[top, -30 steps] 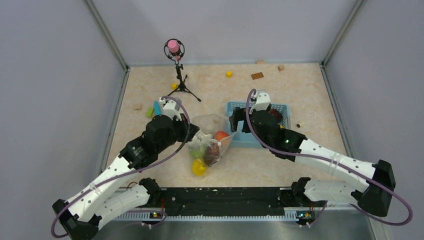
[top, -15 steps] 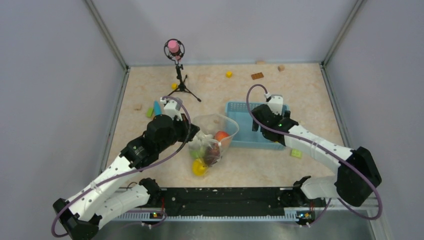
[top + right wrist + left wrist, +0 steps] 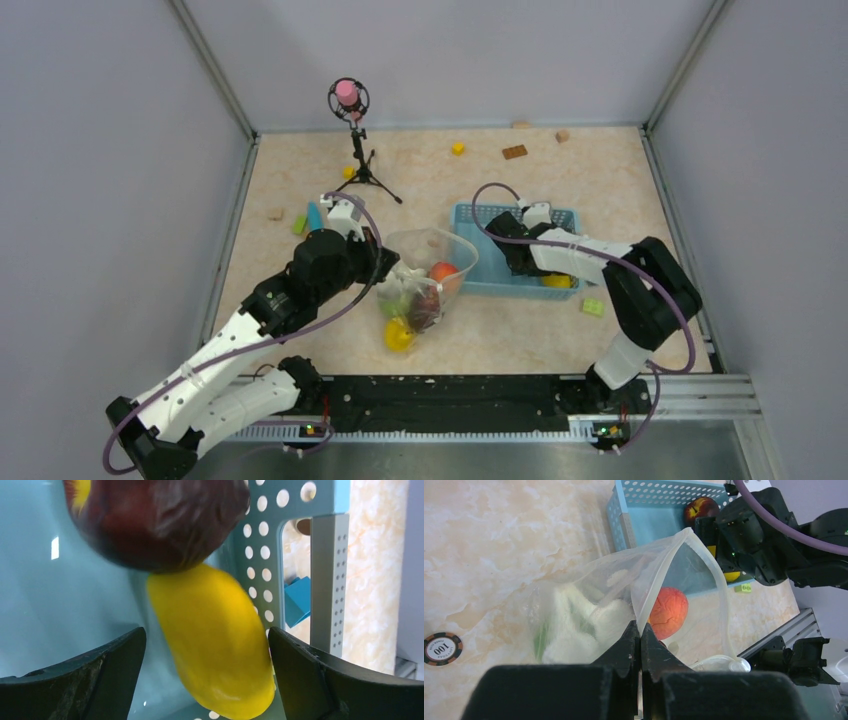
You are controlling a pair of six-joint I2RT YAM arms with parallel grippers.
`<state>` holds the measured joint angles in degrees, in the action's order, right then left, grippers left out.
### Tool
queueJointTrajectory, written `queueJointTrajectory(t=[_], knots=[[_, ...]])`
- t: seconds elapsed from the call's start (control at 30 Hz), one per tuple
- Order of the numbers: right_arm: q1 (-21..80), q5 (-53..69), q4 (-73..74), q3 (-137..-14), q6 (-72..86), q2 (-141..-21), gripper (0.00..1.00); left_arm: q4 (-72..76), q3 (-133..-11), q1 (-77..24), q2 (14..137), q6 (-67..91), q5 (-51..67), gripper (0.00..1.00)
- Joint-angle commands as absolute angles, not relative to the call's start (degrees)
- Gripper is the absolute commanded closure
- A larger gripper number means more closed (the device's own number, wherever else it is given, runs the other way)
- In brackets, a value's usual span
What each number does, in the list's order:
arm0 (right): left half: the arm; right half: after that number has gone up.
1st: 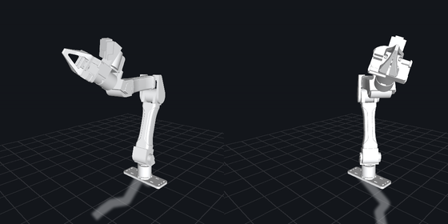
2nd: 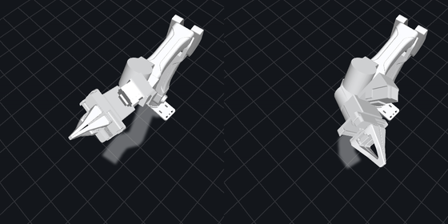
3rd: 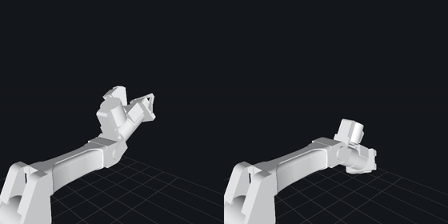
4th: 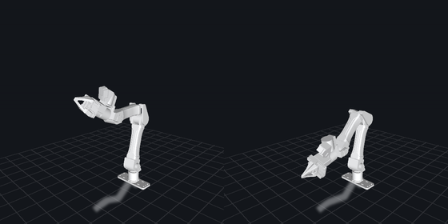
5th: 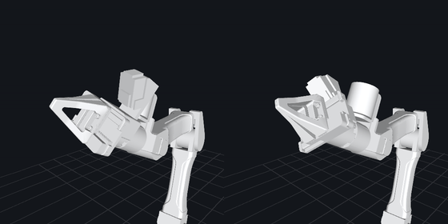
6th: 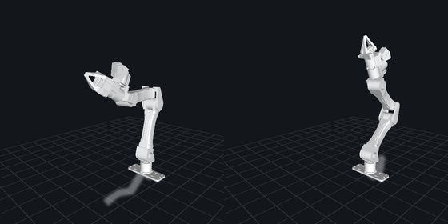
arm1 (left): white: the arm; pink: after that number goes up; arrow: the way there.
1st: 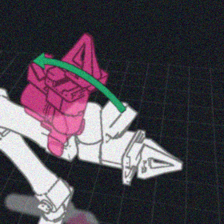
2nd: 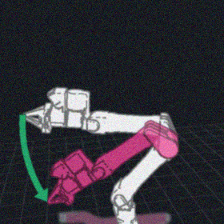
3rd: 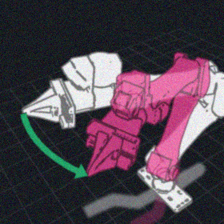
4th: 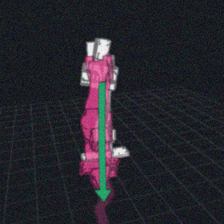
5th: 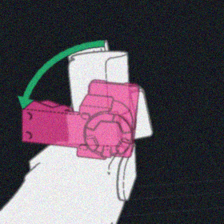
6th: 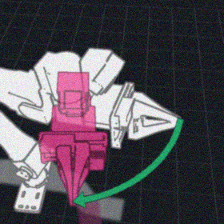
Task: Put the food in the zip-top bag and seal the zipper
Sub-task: Pick up the fake fruit from the bin, then place the fake fruit in the zipper food storage bag.
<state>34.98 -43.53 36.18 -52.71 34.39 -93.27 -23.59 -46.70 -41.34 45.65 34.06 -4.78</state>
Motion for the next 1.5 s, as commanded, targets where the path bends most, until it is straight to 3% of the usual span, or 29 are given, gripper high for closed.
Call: queueJointTrajectory(t=[0.0,0.2,0.4,0.57,0.77,0.87,0.9,1.0,1.27,1.47], knots=[[34.54,-48.15,39.98,-57.35,37.85,-98.23,0.09,-21.36,-46.87,-41.48,45.70,33.48,-5.44,1.00],[34.55,-49.70,41.13,-59.63,39.11,-102.06,0.16,-21.49,-46.93,-41.49,45.93,33.36,-5.76,1.00],[34.55,-50.79,41.37,-59.70,39.17,-100.09,0.47,-21.66,-46.93,-41.48,46.13,33.35,-6.39,1.00],[34.94,-50.39,40.98,-57.89,38.79,-93.36,0.60,-21.61,-46.98,-41.48,46.11,33.43,-6.16,1.00],[36.63,-40.02,31.31,-52.04,30.73,-77.31,0.64,-21.38,-46.98,-41.49,46.21,33.57,-5.54,1.00],[36.65,-26.35,19.43,-46.77,25.74,-66.05,0.65,-21.31,-47.00,-41.49,46.36,33.52,-5.21,1.00],[36.65,-14.55,11.65,-43.02,23.79,-57.51,0.65,-21.27,-46.94,-41.48,46.61,33.62,-4.96,1.00],[36.65,-1.67,2.73,-41.07,22.70,-50.74,0.64,-21.23,-47.02,-41.49,46.58,33.65,-4.27,1.00],[37.28,22.83,-13.26,-44.27,26.27,-55.11,0.64,-20.82,-46.93,-41.48,46.25,33.59,-2.63,1.00],[44.15,25.12,-17.60,-50.01,22.26,-65.83,0.64,-20.92,-46.87,-41.51,45.62,33.33,-2.65,1.00]])
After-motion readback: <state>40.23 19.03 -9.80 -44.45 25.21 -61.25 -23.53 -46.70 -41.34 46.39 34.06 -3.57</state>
